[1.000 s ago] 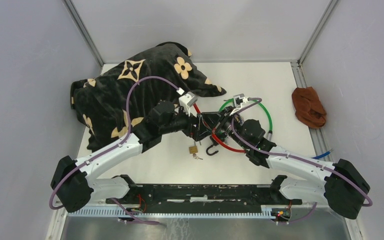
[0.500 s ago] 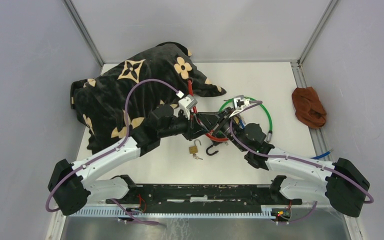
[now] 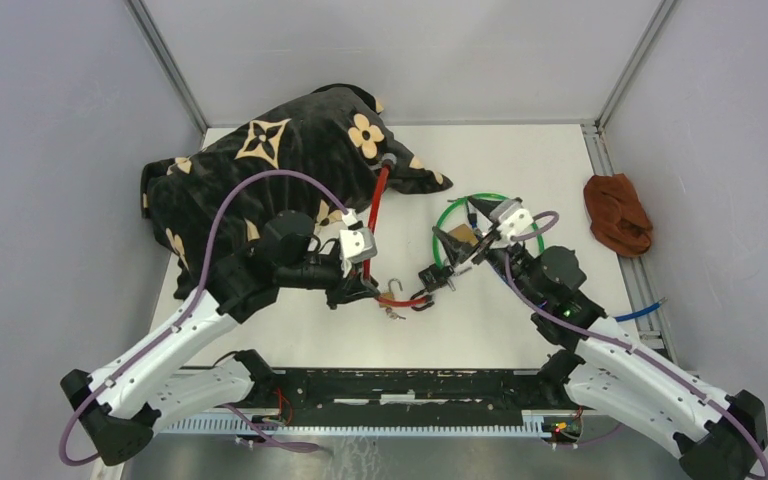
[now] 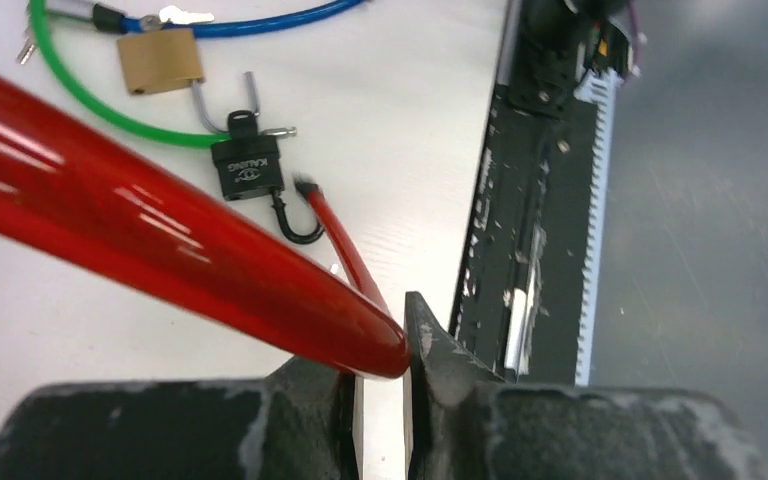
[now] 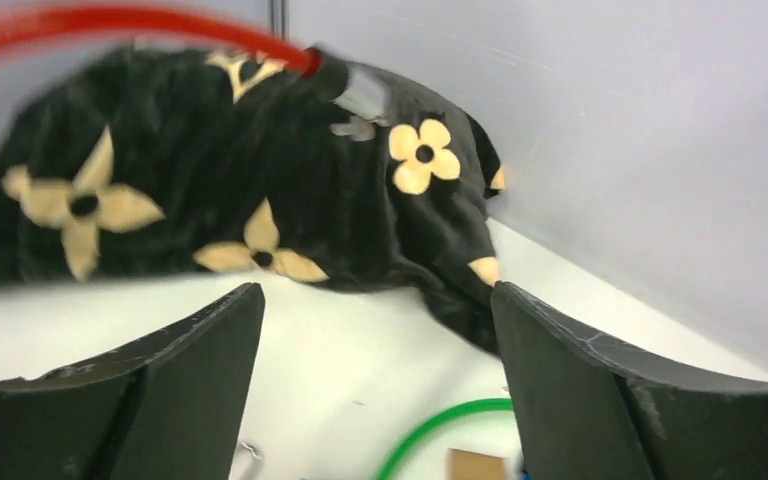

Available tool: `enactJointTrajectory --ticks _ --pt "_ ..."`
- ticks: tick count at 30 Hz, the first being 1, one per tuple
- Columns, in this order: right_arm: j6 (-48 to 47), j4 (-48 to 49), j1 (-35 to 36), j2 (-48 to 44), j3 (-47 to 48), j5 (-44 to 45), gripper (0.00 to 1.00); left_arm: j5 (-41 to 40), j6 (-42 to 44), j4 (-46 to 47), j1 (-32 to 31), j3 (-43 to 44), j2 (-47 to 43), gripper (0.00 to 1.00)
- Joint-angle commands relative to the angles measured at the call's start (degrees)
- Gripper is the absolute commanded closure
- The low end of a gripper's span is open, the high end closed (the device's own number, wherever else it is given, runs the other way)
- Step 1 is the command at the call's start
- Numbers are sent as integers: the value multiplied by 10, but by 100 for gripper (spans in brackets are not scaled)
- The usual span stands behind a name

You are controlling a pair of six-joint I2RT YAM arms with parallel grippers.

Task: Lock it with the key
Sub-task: Pick up the lock from the center of the board.

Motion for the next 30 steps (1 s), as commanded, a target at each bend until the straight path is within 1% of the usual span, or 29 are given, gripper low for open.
enactJointTrajectory --ticks 1,2,4,8,9,12,16,18,21,24,26,30 --pt "-273 -97 0 7 29 -123 5 95 177 -186 0 107 14 98" --pt "-288 -120 0 19 47 -137 3 93 195 -221 0 125 25 98" --pt "-316 -171 -1 44 101 -162 2 84 229 -286 0 156 47 98" --pt "-356 -254 0 72 178 -179 2 67 265 -345 -1 193 68 98" --pt "-363 -293 -1 72 189 -180 2 61 272 -352 0 200 70 98" --pt "-375 -352 0 60 202 -180 2 33 293 -365 0 219 75 98" --pt "-376 -446 -1 27 216 -210 2 -17 301 -356 0 240 77 98" --pt "-365 -490 -1 8 219 -200 2 -46 290 -342 0 249 79 98" --pt "-344 -524 -1 -36 205 -179 2 -95 287 -318 0 252 72 98" --pt "-333 -537 -1 -84 208 -196 2 -111 344 -342 0 252 69 98" --pt "-333 -553 0 -95 231 -205 2 -114 378 -364 0 259 70 98" --pt "-347 -618 0 -60 307 -214 2 -120 428 -404 0 279 76 98"
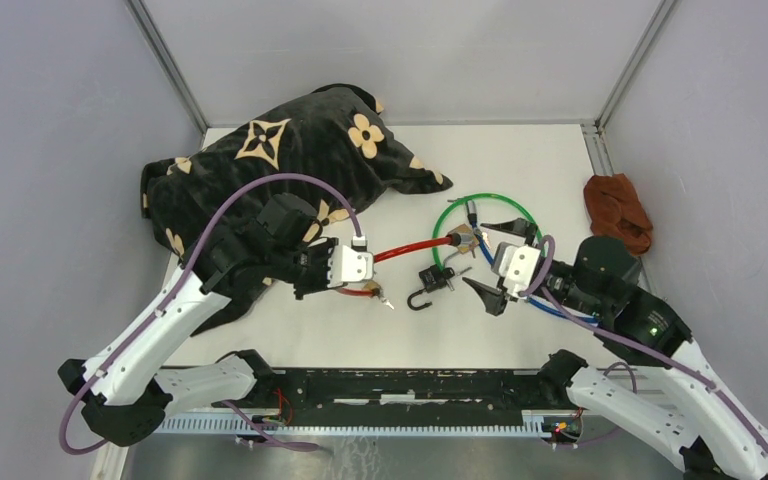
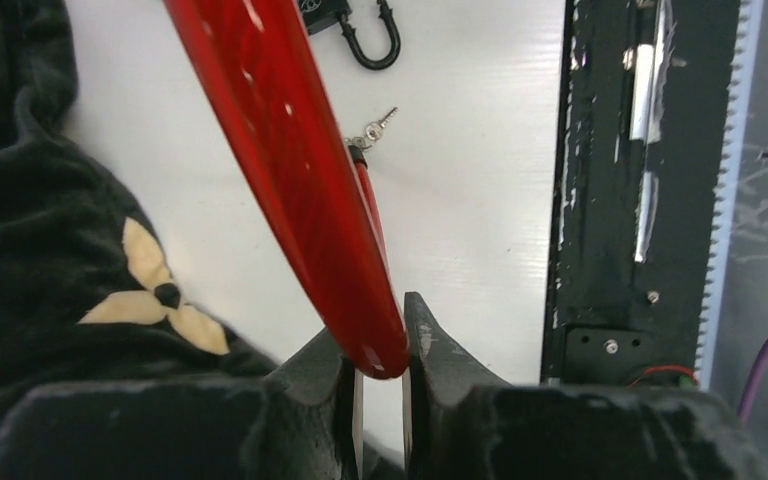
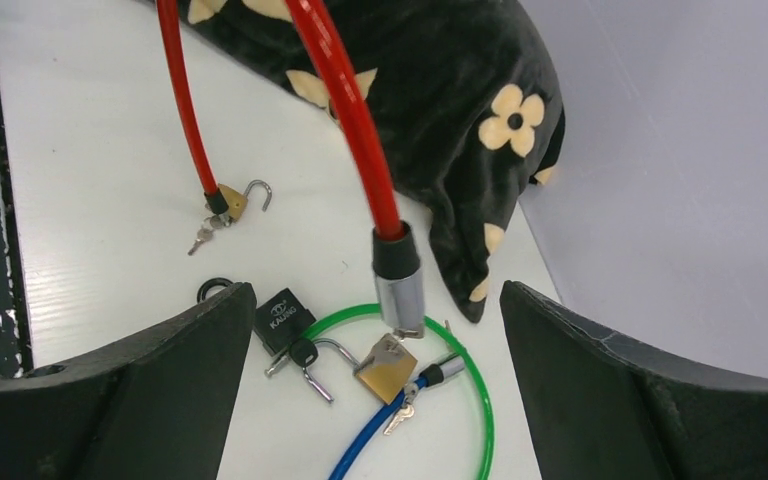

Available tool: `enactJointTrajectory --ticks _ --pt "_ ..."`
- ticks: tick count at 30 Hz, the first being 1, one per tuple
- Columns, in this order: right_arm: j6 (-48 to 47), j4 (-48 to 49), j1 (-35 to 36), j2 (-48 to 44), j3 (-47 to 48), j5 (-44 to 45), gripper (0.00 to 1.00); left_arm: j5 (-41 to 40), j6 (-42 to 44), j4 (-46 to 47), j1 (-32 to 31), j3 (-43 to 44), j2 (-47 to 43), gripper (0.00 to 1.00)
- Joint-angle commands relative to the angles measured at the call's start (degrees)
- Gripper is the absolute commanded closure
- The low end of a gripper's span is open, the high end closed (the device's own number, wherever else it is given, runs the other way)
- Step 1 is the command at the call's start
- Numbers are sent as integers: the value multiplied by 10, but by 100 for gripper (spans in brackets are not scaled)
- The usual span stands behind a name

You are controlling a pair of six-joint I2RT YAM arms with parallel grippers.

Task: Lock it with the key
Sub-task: Pick up the lock from the center of the board.

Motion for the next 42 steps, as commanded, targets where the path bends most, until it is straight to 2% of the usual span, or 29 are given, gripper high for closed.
enactJointTrajectory --ticks 1,5,10,18,20,22,25,27,28,31,33,38,42 --pt "-3 -77 0 49 93 -13 2 -23 95 -24 0 50 -4 98" --pt "-12 -119 1 131 155 -70 2 -22 101 -28 0 48 -5 98" --pt "-17 -122 1 209 195 -138 8 -17 102 -28 -1 47 -5 98" --pt "13 -43 13 231 140 -186 23 -14 70 -2 -1 48 -6 98" --pt "30 -17 15 229 121 -183 37 -11 61 9 -1 47 -7 98" --pt "43 5 15 225 105 -178 58 -7 50 20 -1 45 -10 98" --pt "79 47 15 217 88 -156 97 -8 23 45 0 38 -15 98" --pt "121 88 15 207 73 -125 100 -15 -13 77 0 30 -19 98" --pt "148 108 15 203 64 -113 100 -25 -36 108 0 23 -22 94" --pt "209 156 13 194 52 -101 100 -64 -107 180 0 -3 -41 57" --pt "251 179 9 186 51 -93 100 -86 -136 215 0 -17 -56 44" --pt "364 224 -11 150 45 2 100 -159 -204 308 0 -35 -98 24" --pt "423 236 -11 133 31 88 100 -197 -217 358 0 -40 -124 20"
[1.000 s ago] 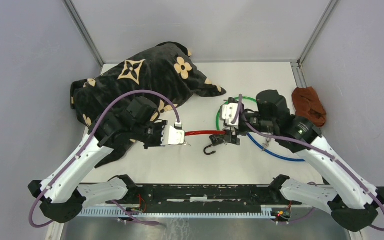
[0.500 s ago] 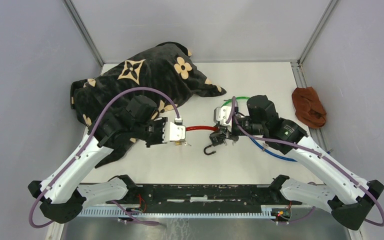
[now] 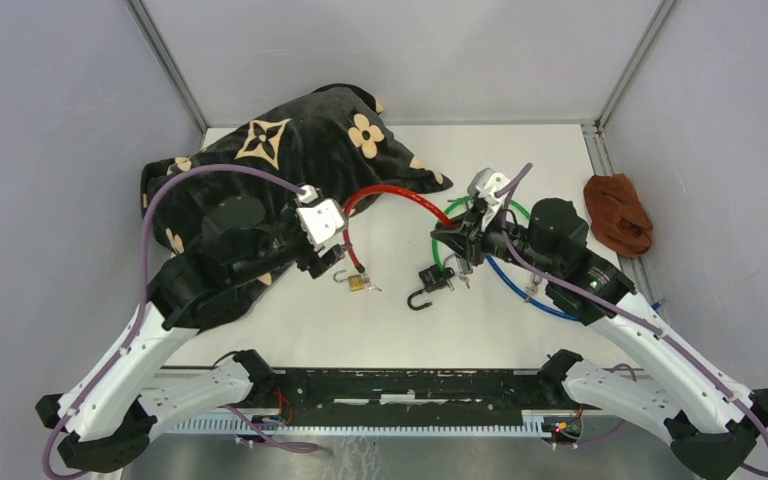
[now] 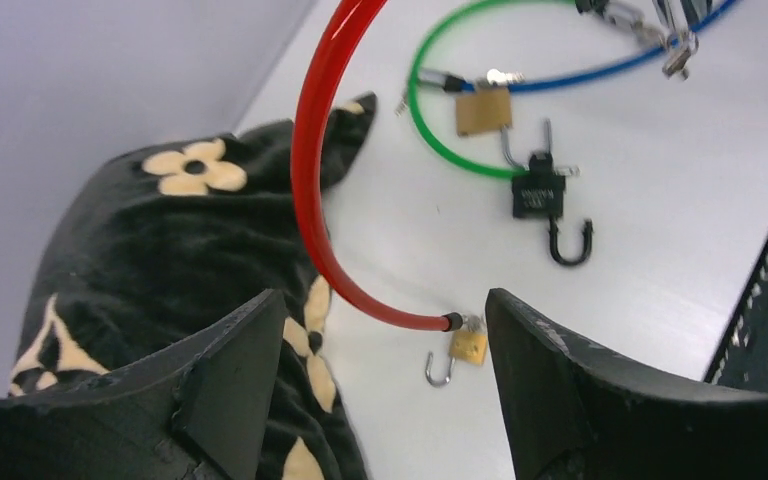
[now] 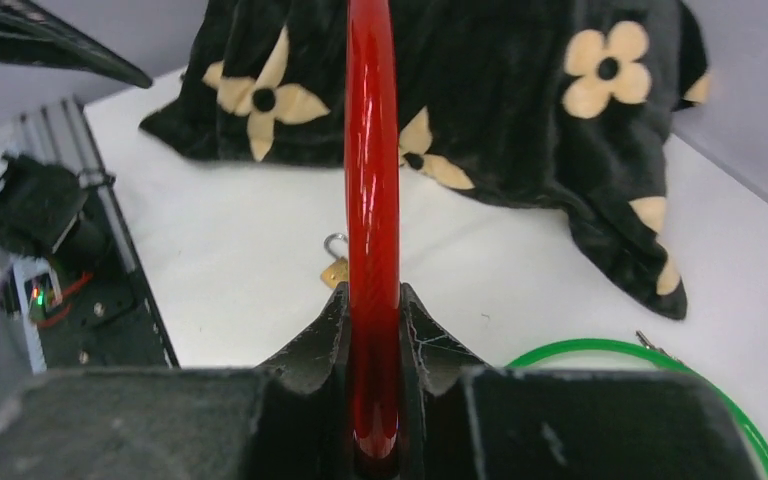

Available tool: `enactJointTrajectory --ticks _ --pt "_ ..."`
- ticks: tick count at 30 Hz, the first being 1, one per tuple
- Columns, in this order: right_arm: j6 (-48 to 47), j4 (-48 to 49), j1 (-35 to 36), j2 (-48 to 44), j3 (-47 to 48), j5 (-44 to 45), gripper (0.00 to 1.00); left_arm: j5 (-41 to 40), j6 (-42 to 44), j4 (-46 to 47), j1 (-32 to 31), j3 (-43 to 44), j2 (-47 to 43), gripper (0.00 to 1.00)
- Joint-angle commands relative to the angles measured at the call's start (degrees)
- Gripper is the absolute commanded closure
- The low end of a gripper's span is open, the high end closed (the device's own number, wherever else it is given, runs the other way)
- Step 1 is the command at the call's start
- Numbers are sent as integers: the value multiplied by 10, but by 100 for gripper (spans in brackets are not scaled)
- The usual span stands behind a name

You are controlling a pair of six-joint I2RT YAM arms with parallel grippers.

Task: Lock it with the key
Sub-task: Pick up the lock from the center of the board.

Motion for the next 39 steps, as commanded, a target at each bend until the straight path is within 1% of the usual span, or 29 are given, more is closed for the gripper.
enactJointTrajectory --ticks 1,3,6,7,8,11,13,15,18,22,26,30,31,32,33,35,36,37,38,39 --pt "105 94 -2 -30 -9 119 100 -67 -72 120 -1 -4 -31 21" --pt "117 97 -2 -28 -20 143 100 -93 -101 154 1 -4 -39 22" --pt "144 116 0 -14 -37 165 100 -86 -155 182 4 0 -34 30" --pt "153 126 6 -8 -43 174 100 -81 -183 184 5 0 -25 31" --pt "160 138 17 -5 -53 197 100 -74 -214 184 5 -1 -15 30" --pt "161 208 79 -1 -98 301 100 3 -323 195 5 -16 13 24" --pt "170 254 105 6 -135 339 100 22 -414 210 5 -34 31 19" --pt "177 289 125 21 -158 362 100 37 -485 220 5 -54 50 14" --pt "180 326 160 47 -177 400 100 45 -559 232 6 -83 72 10" --pt "173 371 212 77 -194 427 100 42 -596 256 9 -108 90 8" --pt "141 409 268 106 -192 429 100 4 -604 245 15 -116 101 8" --pt "118 414 306 126 -181 416 100 10 -612 254 25 -130 98 13" --pt "118 418 310 126 -184 412 100 10 -611 254 27 -132 96 15" --pt "116 427 313 124 -190 406 100 8 -609 252 28 -135 93 24" --pt "114 438 315 119 -196 399 100 5 -604 250 30 -137 90 45" --pt "104 457 316 106 -208 374 100 -4 -592 244 33 -143 83 79" --pt "97 464 316 101 -212 358 100 -11 -582 240 34 -146 77 93" --pt "84 467 316 97 -214 336 92 -17 -571 237 37 -150 69 98" --pt "71 464 316 92 -214 312 79 -21 -552 234 42 -155 60 98" --pt "53 455 316 83 -214 299 61 -20 -531 232 45 -162 48 98"
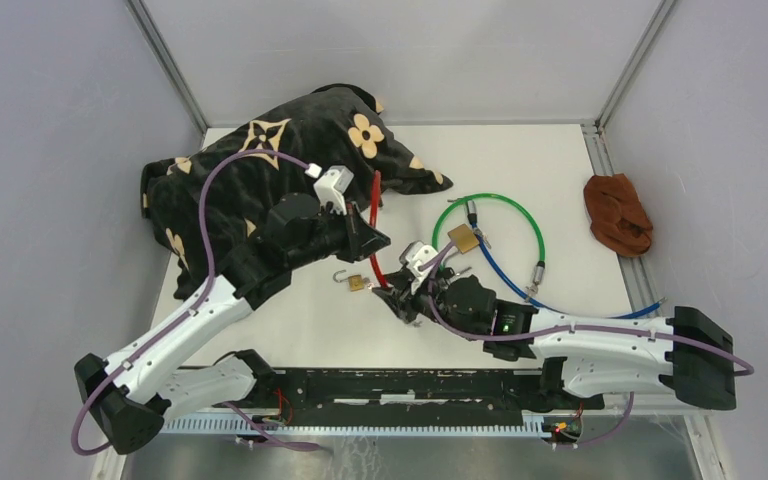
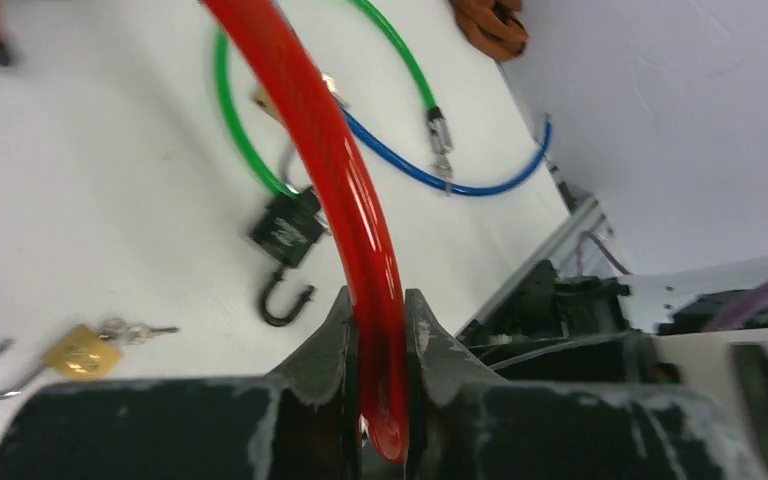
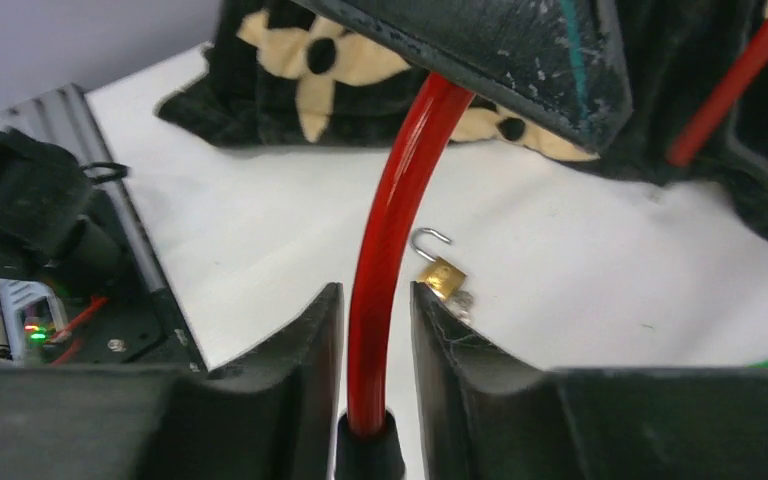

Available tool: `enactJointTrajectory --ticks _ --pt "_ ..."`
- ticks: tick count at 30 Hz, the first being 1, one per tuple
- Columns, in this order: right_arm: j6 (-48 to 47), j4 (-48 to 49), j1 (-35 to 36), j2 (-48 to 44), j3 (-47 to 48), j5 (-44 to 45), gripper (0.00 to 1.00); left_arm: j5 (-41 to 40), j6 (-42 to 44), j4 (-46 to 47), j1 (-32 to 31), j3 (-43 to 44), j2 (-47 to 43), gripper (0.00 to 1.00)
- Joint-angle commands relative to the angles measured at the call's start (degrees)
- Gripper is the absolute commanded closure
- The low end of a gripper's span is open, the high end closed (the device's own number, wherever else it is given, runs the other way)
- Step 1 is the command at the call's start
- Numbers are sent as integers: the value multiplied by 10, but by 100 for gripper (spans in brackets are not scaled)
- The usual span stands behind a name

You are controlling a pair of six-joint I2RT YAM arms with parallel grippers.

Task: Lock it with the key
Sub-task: Pick up the lock from the center of the board.

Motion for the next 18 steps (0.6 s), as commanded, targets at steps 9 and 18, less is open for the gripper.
enactJointTrajectory --ticks 9,18 --pt "-202 58 -81 -288 -108 -119 14 235 438 -96 26 -15 -176 98" --pt "-274 -67 -181 -202 -14 -109 2 277 480 -130 27 6 -202 98"
